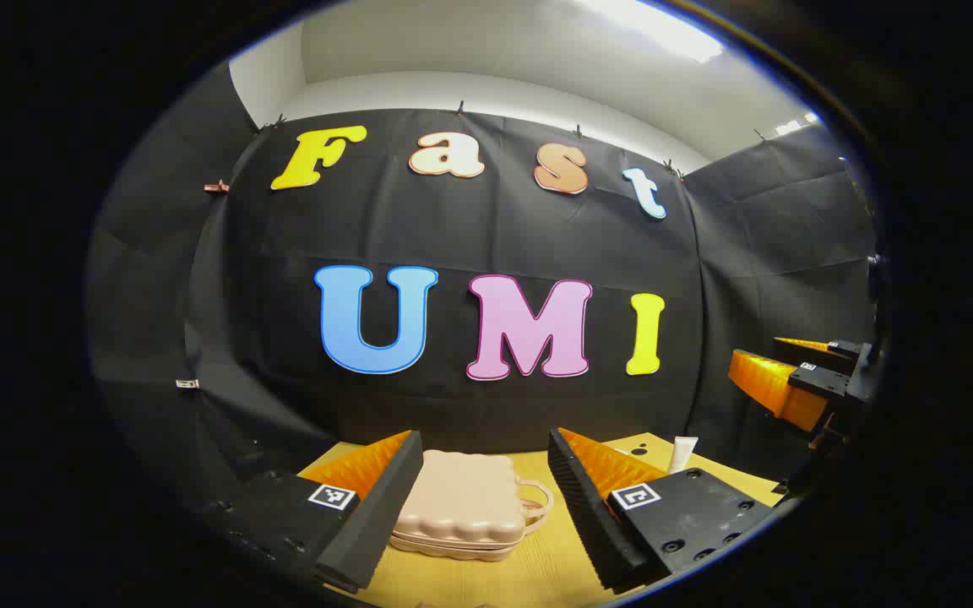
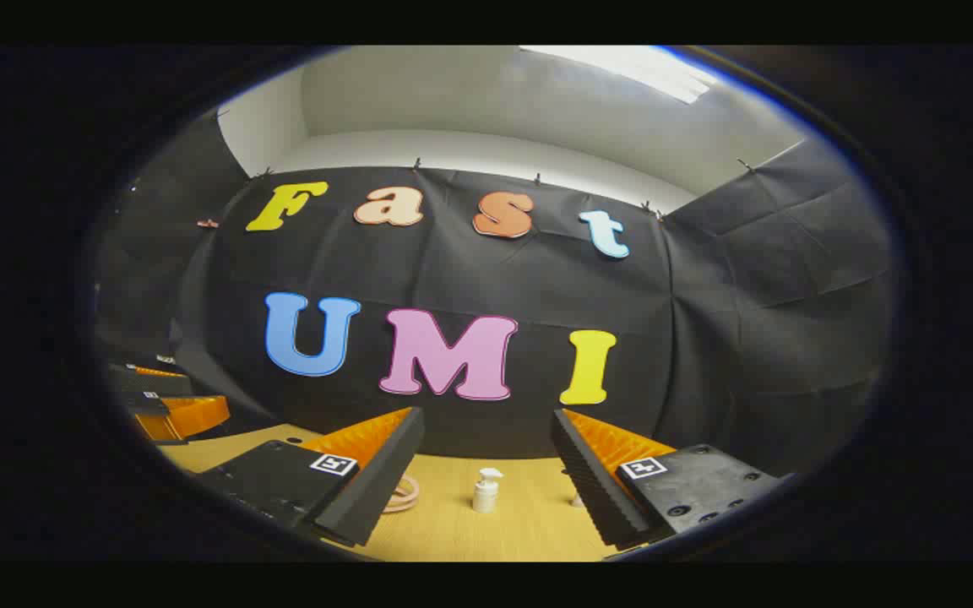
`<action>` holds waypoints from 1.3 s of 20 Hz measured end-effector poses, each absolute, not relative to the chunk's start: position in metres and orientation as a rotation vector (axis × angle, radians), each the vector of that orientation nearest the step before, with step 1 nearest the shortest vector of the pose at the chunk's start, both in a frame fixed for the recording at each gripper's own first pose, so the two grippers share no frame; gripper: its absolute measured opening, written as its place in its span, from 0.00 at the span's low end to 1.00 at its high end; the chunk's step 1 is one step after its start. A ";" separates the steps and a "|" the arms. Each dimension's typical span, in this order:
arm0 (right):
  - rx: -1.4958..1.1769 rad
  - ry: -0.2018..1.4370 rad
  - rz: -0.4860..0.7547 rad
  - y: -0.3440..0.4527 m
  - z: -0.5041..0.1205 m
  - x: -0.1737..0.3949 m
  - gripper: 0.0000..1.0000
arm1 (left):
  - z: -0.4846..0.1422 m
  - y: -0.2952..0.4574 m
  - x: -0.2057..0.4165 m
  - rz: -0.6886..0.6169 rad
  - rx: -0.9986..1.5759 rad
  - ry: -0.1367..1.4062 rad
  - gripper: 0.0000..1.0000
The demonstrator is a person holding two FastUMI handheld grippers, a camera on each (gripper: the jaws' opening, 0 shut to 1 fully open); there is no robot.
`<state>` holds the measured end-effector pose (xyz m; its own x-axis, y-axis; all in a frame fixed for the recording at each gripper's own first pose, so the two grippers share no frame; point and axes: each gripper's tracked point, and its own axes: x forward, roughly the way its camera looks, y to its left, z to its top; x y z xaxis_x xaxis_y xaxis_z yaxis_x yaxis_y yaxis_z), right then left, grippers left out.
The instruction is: First open the suitcase, pack the skin care products into it, and then close the suitcase.
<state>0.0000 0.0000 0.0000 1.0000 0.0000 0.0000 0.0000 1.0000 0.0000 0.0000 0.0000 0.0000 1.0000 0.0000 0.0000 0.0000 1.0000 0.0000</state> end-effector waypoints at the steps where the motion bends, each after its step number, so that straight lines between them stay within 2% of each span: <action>1: -0.003 -0.002 -0.001 0.000 0.001 0.000 0.96 | -0.001 0.000 0.000 -0.005 -0.001 0.001 0.94; 18: -0.016 0.026 -0.024 -0.008 -0.014 -0.003 0.95 | -0.012 -0.010 0.005 -0.035 0.007 0.032 0.94; 26: -0.059 0.056 -0.004 -0.030 -0.033 0.041 0.96 | -0.060 -0.057 0.084 -0.085 -0.009 0.134 0.94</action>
